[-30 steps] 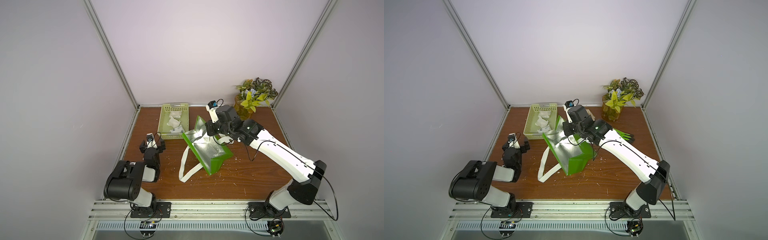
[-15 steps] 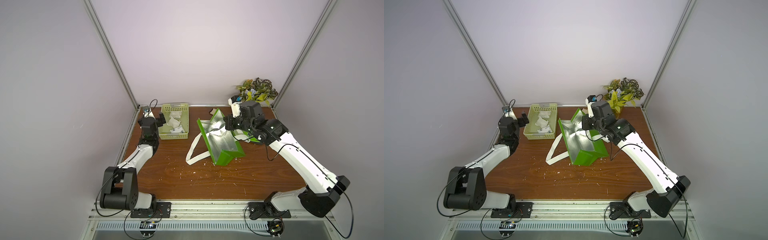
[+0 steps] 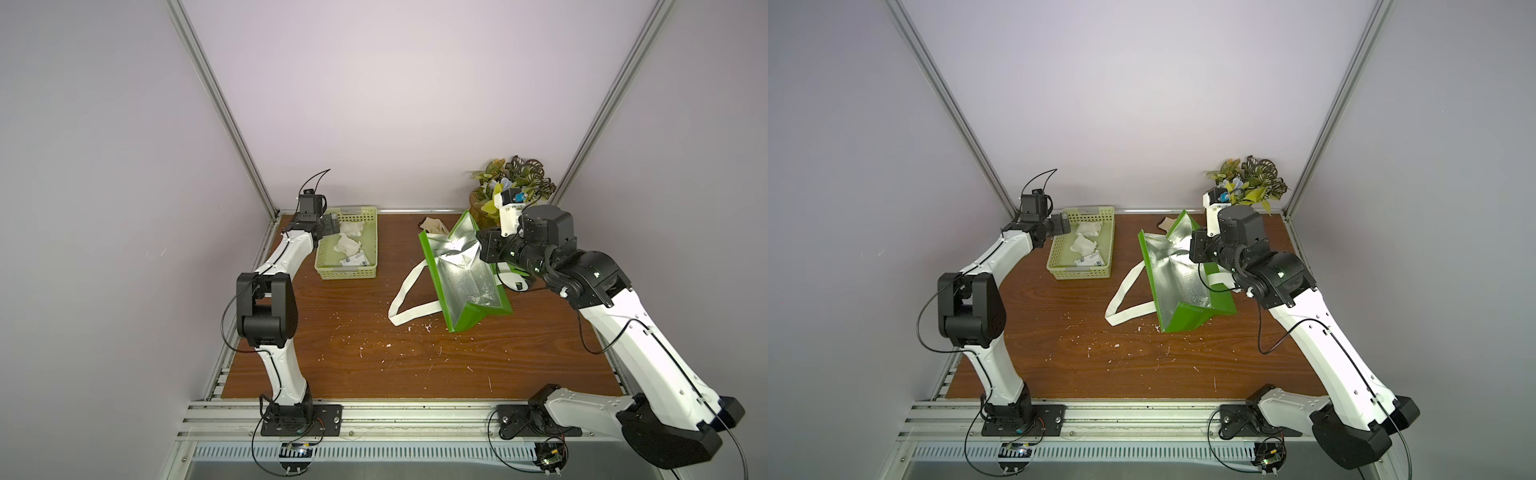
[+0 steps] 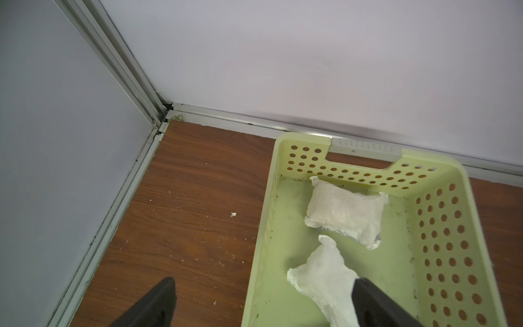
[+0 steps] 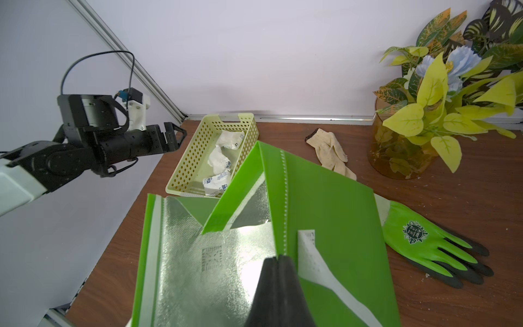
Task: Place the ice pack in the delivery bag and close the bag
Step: Move the bin to the center of the board.
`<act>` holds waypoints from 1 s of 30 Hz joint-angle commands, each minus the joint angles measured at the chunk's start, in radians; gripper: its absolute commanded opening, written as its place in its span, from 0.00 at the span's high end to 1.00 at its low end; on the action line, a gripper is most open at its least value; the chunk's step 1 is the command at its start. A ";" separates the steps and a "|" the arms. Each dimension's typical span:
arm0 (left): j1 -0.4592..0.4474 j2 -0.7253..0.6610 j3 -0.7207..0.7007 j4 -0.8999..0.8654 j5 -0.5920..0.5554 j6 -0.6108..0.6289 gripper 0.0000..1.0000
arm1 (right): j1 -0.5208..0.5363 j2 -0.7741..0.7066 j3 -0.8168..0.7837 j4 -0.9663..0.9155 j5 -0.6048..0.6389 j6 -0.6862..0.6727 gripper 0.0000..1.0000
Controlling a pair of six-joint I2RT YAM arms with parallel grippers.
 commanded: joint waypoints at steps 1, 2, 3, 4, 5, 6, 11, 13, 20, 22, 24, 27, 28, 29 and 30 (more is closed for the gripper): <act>0.021 0.068 0.079 -0.137 -0.010 0.031 0.00 | -0.005 -0.024 0.020 -0.009 0.029 0.014 1.00; 0.022 0.098 0.107 -0.154 -0.005 0.039 0.00 | -0.005 -0.028 0.019 -0.009 0.032 0.015 1.00; 0.021 0.123 0.133 -0.169 0.007 0.045 0.01 | -0.007 -0.031 0.019 -0.009 0.034 0.015 1.00; 0.021 0.151 0.162 -0.186 0.012 0.045 0.01 | -0.006 -0.035 0.020 -0.010 0.036 0.016 1.00; 0.022 0.173 0.181 -0.192 0.012 0.045 0.02 | -0.007 -0.039 0.018 -0.010 0.038 0.016 1.00; 0.023 0.189 0.194 -0.195 0.015 0.046 0.03 | -0.007 -0.042 0.019 -0.011 0.039 0.017 1.00; 0.027 0.268 0.281 -0.234 0.041 0.057 0.15 | -0.007 -0.062 0.020 -0.018 0.054 0.018 1.00; 0.027 0.297 0.309 -0.248 0.053 0.063 0.19 | -0.008 -0.068 0.020 -0.020 0.056 0.019 1.00; 0.027 0.305 0.328 -0.251 0.136 0.079 0.67 | -0.008 -0.077 0.024 -0.028 0.066 0.016 1.00; 0.027 0.308 0.337 -0.251 0.167 0.078 0.80 | -0.009 -0.077 0.028 -0.028 0.071 0.013 1.00; 0.028 0.310 0.345 -0.251 0.213 0.077 0.92 | -0.009 -0.076 0.030 -0.028 0.071 0.015 1.00; 0.012 0.308 0.348 -0.251 0.255 0.064 1.00 | -0.011 -0.082 0.039 -0.027 0.062 0.019 1.00; -0.001 0.301 0.342 -0.251 0.253 0.066 1.00 | -0.011 -0.084 0.043 -0.027 0.062 0.022 1.00; -0.016 0.294 0.339 -0.250 0.238 0.061 1.00 | -0.011 -0.085 0.051 -0.027 0.060 0.024 1.00; -0.036 0.285 0.338 -0.250 0.226 0.060 1.00 | -0.011 -0.087 0.056 -0.028 0.061 0.026 1.00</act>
